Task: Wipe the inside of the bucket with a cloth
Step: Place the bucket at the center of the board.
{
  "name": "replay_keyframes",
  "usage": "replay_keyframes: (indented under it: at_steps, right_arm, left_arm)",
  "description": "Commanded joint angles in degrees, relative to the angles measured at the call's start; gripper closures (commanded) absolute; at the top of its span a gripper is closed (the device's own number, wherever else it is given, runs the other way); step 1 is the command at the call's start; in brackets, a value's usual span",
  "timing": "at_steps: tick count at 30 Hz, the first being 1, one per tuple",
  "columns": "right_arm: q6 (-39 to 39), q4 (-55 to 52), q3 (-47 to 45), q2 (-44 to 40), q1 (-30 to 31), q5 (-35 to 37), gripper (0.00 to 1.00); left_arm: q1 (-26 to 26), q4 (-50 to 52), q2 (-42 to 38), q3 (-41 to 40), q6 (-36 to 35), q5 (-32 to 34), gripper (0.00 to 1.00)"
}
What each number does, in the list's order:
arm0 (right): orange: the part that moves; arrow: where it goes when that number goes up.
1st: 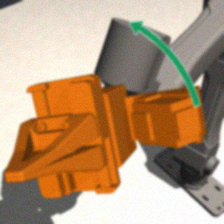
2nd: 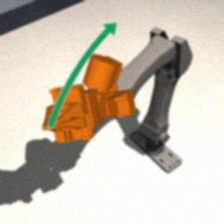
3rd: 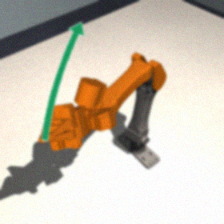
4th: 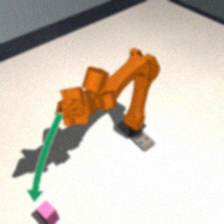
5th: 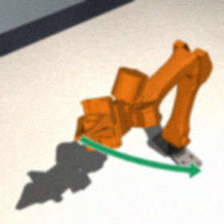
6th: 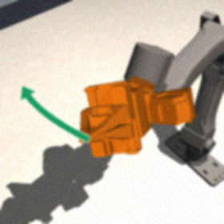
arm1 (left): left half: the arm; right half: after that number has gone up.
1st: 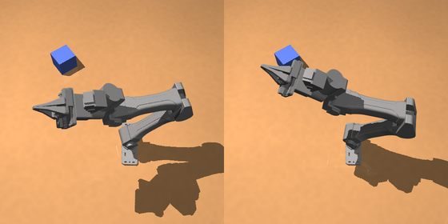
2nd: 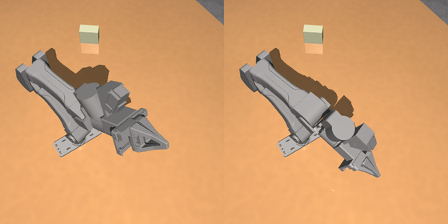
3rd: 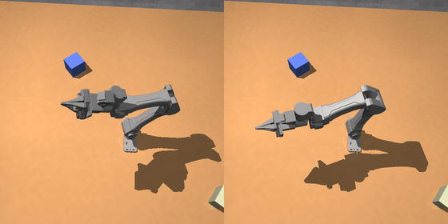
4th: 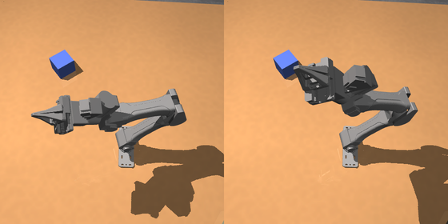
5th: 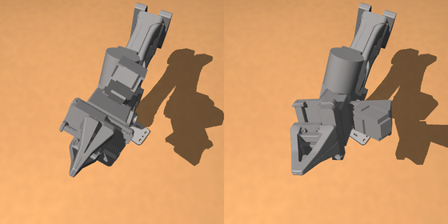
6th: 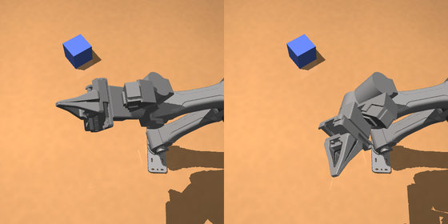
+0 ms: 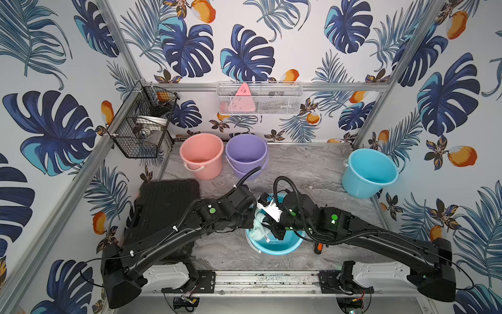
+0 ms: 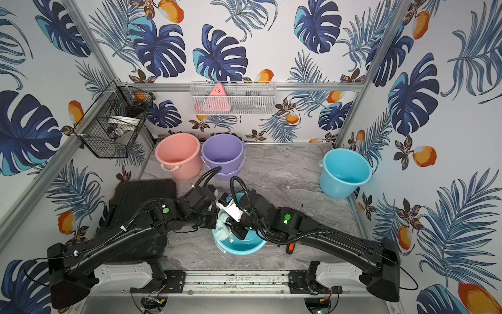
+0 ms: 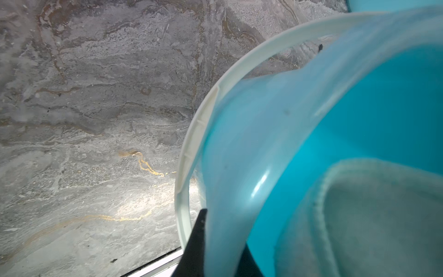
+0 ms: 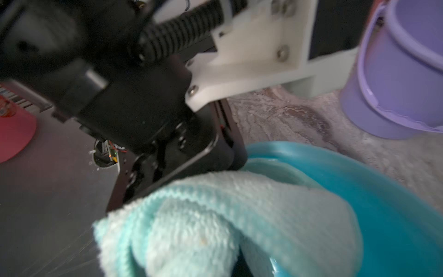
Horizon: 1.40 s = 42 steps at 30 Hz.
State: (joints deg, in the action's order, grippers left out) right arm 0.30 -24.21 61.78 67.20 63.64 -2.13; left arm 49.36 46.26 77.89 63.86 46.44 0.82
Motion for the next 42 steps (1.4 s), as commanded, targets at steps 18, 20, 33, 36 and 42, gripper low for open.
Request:
replay_keyframes:
  at_steps: [18, 20, 33, 36, 42]
  right_arm:
    - [12.11, -24.08, 17.28, -12.15, -0.3, 73.43, 1.0]
    - [12.61, -25.25, 17.97, -13.68, -0.36, 74.61, 1.0]
    - [13.61, -27.75, 16.88, -15.35, -0.34, 70.77, 1.0]
    - [13.82, -27.82, 17.06, -14.57, -0.3, 69.59, 1.0]
    - [14.29, -28.64, 17.53, -13.8, -0.27, 68.3, 1.0]
  left_arm:
    - [-2.39, -2.6, 30.71, 35.88, -7.51, -1.07, 1.0]
    - [-3.91, -1.53, 34.47, 40.81, -8.31, -1.31, 1.0]
    - [-13.25, 2.09, 57.24, 69.44, -6.78, -2.71, 1.0]
    - [-14.36, 1.07, 60.82, 72.89, -5.4, -2.12, 1.0]
    - [-15.94, -2.58, 64.14, 73.53, -2.61, -0.82, 1.0]
